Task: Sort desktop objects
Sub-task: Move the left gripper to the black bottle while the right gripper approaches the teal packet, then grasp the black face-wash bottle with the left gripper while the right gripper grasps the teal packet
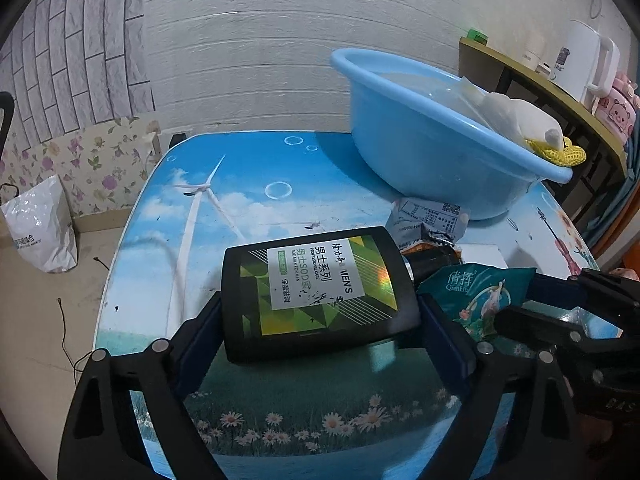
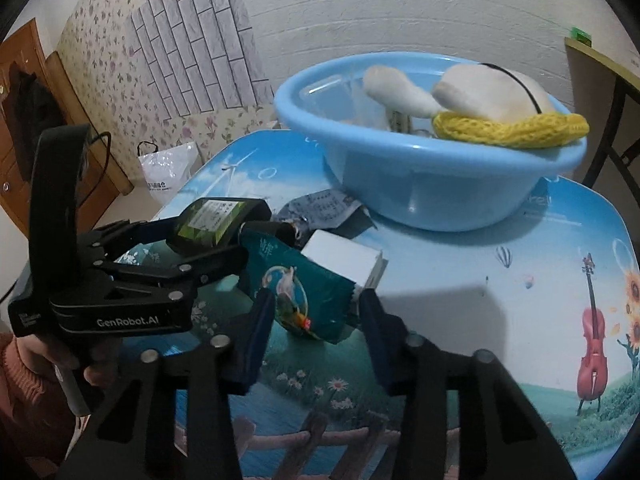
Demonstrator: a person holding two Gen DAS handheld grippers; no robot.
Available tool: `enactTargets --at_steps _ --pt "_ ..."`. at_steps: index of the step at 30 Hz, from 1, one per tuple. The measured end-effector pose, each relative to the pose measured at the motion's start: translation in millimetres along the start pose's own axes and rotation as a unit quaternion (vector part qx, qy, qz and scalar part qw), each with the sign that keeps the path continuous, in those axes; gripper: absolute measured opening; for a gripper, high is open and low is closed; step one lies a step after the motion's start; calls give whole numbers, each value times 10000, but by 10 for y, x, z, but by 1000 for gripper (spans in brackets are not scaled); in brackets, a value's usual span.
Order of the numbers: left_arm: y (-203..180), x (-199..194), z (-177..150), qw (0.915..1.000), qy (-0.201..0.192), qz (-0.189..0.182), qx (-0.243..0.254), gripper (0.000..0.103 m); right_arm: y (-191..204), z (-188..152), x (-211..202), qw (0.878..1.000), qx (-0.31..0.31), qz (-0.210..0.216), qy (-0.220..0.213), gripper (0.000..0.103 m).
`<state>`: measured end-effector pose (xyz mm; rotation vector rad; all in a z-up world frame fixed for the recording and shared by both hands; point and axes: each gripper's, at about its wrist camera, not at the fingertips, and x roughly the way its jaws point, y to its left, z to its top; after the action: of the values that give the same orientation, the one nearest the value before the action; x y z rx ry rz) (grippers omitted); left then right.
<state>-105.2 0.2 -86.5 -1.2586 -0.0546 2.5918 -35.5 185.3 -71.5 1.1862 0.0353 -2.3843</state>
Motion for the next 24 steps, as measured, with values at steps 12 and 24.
enactTargets --at_steps 12,24 --pt "15 -100 -114 9996 67 233 -139 91 18 -35 -292 9975 -232 496 -445 6" --pt "-139 -203 -283 9987 70 496 27 90 -485 -160 -646 9965 247 -64 -800 6"
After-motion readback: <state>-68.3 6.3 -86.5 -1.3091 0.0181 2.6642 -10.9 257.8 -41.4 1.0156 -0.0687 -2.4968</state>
